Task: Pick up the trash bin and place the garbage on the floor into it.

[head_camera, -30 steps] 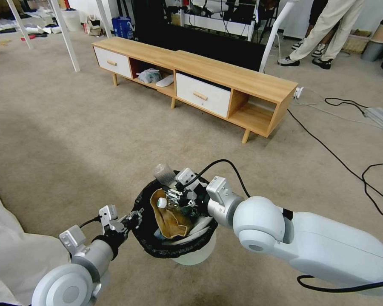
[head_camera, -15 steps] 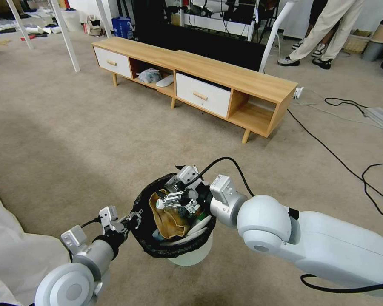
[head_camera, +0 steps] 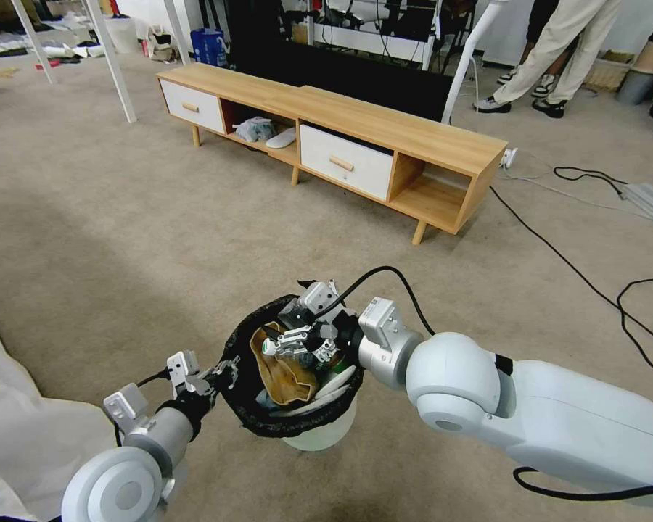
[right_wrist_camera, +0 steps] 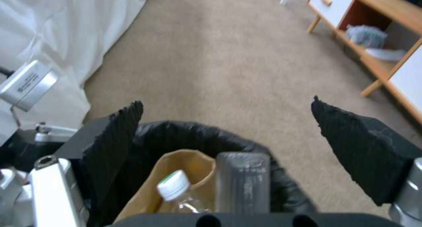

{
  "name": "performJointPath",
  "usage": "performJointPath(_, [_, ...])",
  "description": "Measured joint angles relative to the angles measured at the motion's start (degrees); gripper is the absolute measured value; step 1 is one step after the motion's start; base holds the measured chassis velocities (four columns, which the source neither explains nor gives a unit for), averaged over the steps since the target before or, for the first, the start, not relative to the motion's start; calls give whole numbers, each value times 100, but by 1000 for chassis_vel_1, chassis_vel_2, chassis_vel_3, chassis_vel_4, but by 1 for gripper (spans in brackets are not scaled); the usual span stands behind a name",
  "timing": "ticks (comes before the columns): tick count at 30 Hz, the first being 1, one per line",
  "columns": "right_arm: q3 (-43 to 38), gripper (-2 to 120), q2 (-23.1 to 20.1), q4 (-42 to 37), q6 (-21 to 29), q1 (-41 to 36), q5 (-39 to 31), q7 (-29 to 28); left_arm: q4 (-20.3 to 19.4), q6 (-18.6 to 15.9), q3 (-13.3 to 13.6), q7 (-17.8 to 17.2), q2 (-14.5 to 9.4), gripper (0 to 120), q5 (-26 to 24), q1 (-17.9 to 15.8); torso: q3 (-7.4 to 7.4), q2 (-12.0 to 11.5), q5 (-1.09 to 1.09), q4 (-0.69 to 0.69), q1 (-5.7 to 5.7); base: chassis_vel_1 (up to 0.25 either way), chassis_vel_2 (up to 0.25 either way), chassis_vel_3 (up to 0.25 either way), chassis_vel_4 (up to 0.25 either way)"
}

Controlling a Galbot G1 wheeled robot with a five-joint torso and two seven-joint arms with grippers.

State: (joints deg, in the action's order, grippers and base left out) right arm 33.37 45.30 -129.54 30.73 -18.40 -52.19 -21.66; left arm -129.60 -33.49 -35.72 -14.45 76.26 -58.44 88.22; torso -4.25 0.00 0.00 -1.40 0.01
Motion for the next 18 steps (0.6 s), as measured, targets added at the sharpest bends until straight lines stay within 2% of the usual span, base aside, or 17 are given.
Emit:
performJointPath(7, [-50, 98, 39, 11, -117, 302, 490, 216, 17, 73, -95, 15, 46, 0, 248, 53, 0, 0, 0, 0, 0, 0, 0, 0, 0])
performJointPath(12, [-136, 99, 80, 36, -271, 343, 691, 198, -60, 106, -159, 38, 39, 0, 367, 119, 0, 0, 0, 0, 0, 0, 0, 0, 0])
performJointPath(18, [-263, 100, 73, 67, -545, 247, 847, 57, -174, 244, -206, 203, 143, 0, 787, 295, 0, 0, 0, 0, 0, 0, 0, 0, 0])
